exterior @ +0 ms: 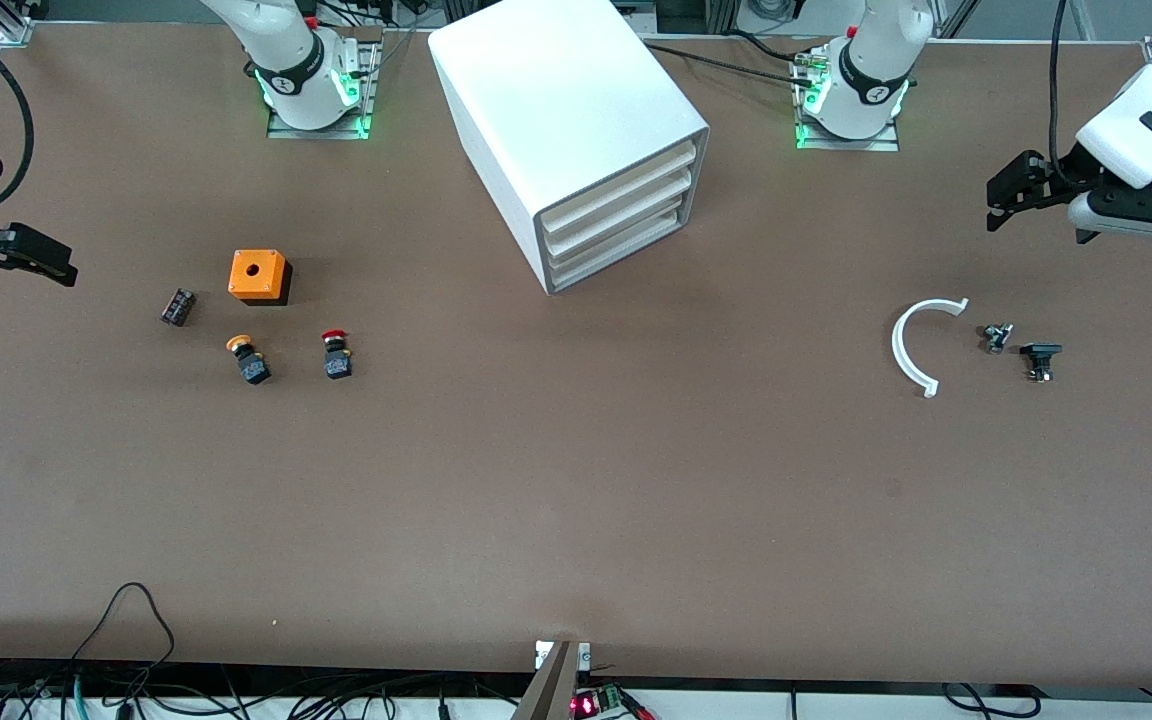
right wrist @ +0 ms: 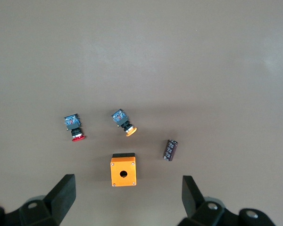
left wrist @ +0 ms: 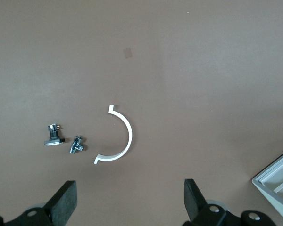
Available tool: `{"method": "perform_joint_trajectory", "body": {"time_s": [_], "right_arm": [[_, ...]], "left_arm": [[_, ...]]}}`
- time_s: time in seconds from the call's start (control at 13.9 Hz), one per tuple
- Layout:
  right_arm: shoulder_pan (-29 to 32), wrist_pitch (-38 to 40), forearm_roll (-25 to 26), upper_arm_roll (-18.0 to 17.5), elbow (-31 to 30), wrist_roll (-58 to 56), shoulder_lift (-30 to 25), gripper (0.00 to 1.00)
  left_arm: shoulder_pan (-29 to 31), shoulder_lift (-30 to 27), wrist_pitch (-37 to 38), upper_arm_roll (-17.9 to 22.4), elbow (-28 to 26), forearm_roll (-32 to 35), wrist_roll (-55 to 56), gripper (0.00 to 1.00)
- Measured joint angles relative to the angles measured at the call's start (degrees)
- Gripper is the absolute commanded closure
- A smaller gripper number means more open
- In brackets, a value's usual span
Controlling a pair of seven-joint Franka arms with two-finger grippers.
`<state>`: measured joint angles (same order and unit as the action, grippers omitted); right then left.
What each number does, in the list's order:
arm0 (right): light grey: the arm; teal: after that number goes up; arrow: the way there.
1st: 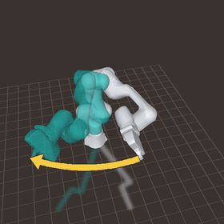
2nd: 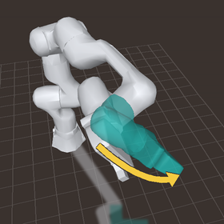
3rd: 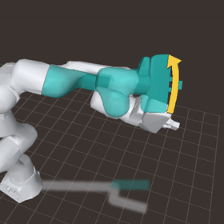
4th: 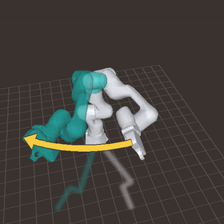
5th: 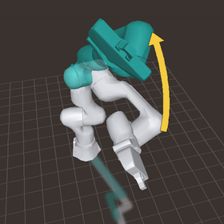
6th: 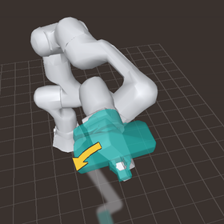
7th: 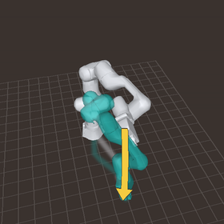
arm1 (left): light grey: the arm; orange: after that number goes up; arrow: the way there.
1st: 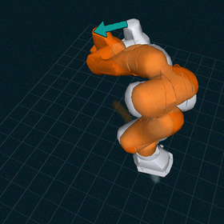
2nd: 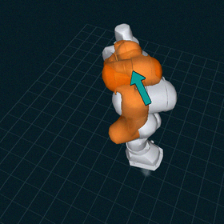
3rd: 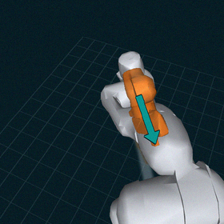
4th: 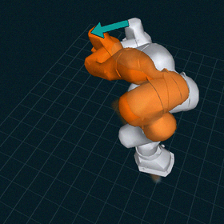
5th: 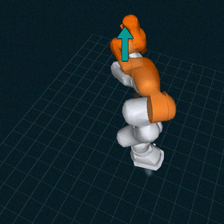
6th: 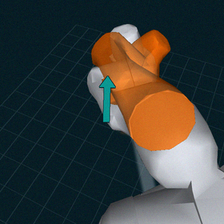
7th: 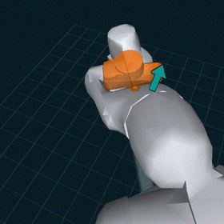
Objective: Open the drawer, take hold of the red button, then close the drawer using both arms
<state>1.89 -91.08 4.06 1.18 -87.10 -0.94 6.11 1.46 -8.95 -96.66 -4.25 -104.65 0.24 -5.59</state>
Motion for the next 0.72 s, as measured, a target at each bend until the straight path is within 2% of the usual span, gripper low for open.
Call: {"method": "perform_joint_trajectory", "body": {"time_s": [0.72], "right_arm": [[0.00, 3.31, -1.56, 0.06, -0.08, -1.23, -1.98, 0.00]], "left_arm": [[0.00, 0.26, 0.20, 0.12, 0.00, -0.17, 0.69, 0.00]]}}
